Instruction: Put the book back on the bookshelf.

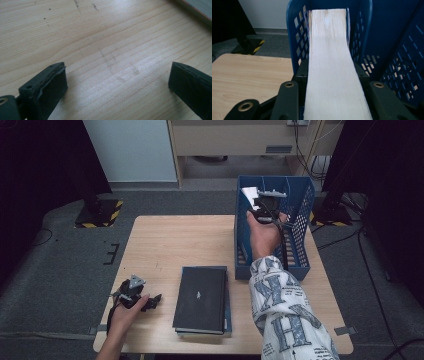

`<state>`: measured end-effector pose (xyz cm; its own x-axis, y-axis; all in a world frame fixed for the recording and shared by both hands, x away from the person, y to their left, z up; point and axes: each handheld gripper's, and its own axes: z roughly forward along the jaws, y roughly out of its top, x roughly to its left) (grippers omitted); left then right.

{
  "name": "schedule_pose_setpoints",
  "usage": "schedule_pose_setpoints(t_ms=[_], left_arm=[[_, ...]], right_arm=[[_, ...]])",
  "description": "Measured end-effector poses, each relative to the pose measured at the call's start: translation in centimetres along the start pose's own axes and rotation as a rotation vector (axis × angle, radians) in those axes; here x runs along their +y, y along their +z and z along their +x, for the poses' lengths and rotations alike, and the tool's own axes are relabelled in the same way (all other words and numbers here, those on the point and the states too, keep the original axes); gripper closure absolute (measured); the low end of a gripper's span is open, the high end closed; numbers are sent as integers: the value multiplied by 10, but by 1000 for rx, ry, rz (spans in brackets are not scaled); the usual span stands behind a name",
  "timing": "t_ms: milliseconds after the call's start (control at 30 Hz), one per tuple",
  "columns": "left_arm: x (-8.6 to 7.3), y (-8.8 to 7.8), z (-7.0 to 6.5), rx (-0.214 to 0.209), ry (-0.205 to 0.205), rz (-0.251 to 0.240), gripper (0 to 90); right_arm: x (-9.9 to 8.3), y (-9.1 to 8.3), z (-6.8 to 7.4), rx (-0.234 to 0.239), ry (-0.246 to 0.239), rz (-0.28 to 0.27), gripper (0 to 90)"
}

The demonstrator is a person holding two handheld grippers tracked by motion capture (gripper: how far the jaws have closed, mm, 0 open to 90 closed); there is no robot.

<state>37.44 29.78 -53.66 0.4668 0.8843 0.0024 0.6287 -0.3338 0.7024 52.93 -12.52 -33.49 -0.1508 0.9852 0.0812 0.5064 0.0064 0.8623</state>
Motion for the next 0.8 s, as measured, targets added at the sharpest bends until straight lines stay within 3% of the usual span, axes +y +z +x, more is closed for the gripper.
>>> schedule_pose_setpoints(t_ms=[433,800], left_arm=[[1,1,0,-3,3,1,11],[1,1,0,-5,4,-2,12]], right_arm=[[13,12,-3,-34,0,-22,606],[7,19,-4,-58,-8,-24,605]])
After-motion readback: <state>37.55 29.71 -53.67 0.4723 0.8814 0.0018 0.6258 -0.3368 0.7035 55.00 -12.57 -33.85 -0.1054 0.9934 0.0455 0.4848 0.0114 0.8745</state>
